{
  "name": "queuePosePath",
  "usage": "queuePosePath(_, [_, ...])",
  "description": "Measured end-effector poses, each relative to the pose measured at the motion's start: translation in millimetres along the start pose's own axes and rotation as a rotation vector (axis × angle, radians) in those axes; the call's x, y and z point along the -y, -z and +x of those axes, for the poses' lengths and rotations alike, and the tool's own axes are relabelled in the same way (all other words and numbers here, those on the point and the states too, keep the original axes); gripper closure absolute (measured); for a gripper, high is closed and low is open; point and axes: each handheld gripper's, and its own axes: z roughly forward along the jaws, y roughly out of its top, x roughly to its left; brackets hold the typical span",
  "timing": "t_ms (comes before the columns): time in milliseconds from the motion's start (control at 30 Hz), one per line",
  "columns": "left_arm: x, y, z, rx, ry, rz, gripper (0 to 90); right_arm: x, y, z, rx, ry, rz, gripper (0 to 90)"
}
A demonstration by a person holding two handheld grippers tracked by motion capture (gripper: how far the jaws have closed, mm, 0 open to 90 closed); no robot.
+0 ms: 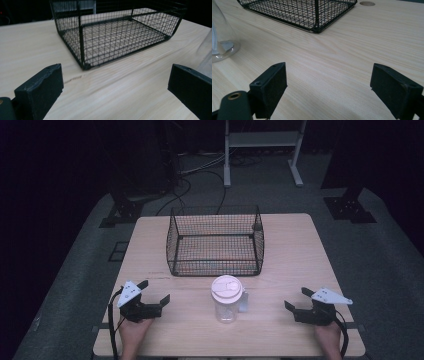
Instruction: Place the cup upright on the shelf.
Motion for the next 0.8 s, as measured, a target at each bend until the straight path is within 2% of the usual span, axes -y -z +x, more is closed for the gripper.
queuePosePath(167, [-15.1, -4.4, -9.6, 0.029, -0.03, -0.019, 0.0, 0.0, 0.0, 0.0, 0.001, 0.003, 0.001, 12.9])
queuePosePath(400, [-27.8, -10.4, -18.7, 0.058, -0.069, -0.018, 0.0, 0.0, 0.1, 0.1, 0.0, 0.004, 0.002, 12.9])
queuePosePath(533, [-40.4, -13.5, -26.3, 0.092, -0.106, -0.016, 0.0, 0.0, 0.1, 0.1, -0.001, 0.005, 0.002, 12.9])
queuePosePath(600, [-44.8, -13.7, -28.6, 0.116, -0.111, -0.016, 0.0, 0.0, 0.1, 0.2, -0.002, 0.006, 0.001, 12.9])
queuePosePath(767, [-53.3, -13.4, -34.4, 0.143, -0.129, -0.025, 0.0, 0.0, 0.0, 0.1, -0.005, 0.006, 0.001, 12.9])
queuePosePath(800, [-57.7, -13.3, -37.4, 0.156, -0.143, -0.025, 0.0, 0.0, 0.0, 0.1, -0.006, 0.007, 0.002, 12.9])
